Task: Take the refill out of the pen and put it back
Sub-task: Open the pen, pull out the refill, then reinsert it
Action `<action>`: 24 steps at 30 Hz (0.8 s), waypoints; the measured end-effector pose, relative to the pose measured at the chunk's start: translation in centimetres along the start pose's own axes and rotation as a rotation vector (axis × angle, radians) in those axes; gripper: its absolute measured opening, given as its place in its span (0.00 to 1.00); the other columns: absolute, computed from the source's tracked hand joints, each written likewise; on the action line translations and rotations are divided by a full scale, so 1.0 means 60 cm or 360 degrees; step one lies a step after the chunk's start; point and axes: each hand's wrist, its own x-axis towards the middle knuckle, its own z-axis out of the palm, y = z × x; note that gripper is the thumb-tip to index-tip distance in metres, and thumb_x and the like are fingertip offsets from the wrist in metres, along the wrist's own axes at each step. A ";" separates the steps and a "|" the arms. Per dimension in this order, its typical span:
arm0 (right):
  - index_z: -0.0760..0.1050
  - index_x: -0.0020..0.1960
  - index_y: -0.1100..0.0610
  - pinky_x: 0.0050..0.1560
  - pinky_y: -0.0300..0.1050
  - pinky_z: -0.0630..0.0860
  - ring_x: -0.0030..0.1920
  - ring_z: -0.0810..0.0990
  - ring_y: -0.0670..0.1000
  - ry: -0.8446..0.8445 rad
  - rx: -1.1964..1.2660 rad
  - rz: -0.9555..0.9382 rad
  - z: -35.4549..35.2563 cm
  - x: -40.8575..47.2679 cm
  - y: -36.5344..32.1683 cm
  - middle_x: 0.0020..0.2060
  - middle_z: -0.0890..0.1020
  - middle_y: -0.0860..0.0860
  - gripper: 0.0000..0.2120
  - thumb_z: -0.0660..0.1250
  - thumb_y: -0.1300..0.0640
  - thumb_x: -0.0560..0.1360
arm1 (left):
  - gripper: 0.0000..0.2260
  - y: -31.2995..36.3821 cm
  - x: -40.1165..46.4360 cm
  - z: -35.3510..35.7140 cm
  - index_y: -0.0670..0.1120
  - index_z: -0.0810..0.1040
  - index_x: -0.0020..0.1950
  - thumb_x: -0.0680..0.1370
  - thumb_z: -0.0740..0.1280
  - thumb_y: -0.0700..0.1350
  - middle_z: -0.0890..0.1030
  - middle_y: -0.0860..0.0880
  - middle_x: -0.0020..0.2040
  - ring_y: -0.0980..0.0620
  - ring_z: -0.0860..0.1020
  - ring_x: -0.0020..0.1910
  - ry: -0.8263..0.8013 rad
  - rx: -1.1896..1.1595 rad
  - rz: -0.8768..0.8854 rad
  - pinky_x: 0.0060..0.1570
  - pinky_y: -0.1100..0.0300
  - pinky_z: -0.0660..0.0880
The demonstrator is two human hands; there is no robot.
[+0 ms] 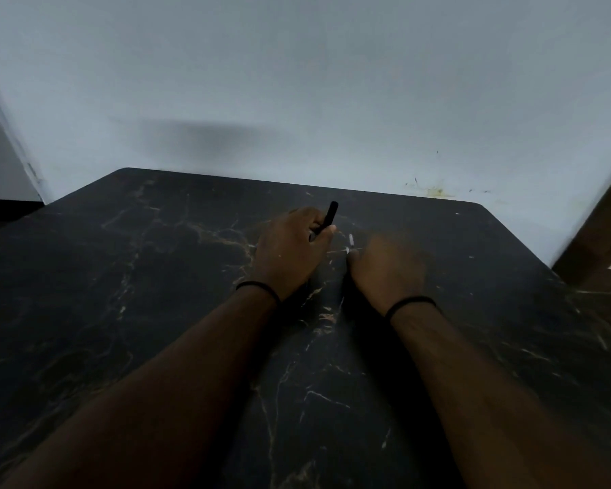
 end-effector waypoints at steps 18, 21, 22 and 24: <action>0.76 0.63 0.53 0.47 0.42 0.79 0.47 0.83 0.48 0.0734 0.1297 -0.0293 0.003 -0.008 -0.014 0.46 0.84 0.51 0.12 0.61 0.60 0.81 | 0.08 0.003 0.002 -0.012 0.50 0.82 0.50 0.77 0.68 0.53 0.84 0.53 0.47 0.55 0.80 0.44 0.0022 0.0055 -0.0034 0.43 0.54 0.79; 0.77 0.61 0.57 0.52 0.48 0.80 0.50 0.82 0.48 0.0702 0.1424 -0.0280 0.006 -0.004 -0.020 0.51 0.83 0.50 0.13 0.59 0.62 0.80 | 0.07 0.001 0.004 -0.013 0.50 0.81 0.49 0.78 0.68 0.52 0.84 0.52 0.47 0.55 0.80 0.43 0.0002 0.0067 -0.0043 0.41 0.58 0.77; 0.77 0.61 0.57 0.52 0.48 0.81 0.51 0.82 0.48 0.0670 0.1452 -0.0261 0.008 -0.002 -0.020 0.52 0.83 0.49 0.13 0.60 0.62 0.79 | 0.06 0.000 0.005 -0.013 0.50 0.81 0.49 0.78 0.68 0.51 0.84 0.51 0.47 0.55 0.79 0.43 -0.0009 0.0076 -0.0045 0.40 0.60 0.75; 0.78 0.60 0.56 0.49 0.40 0.79 0.49 0.82 0.44 0.0670 0.1436 -0.0239 0.010 0.002 -0.016 0.50 0.83 0.46 0.11 0.64 0.63 0.79 | 0.06 -0.002 0.007 -0.012 0.49 0.81 0.50 0.78 0.69 0.50 0.83 0.51 0.48 0.55 0.79 0.43 -0.0014 0.0095 -0.0057 0.39 0.61 0.73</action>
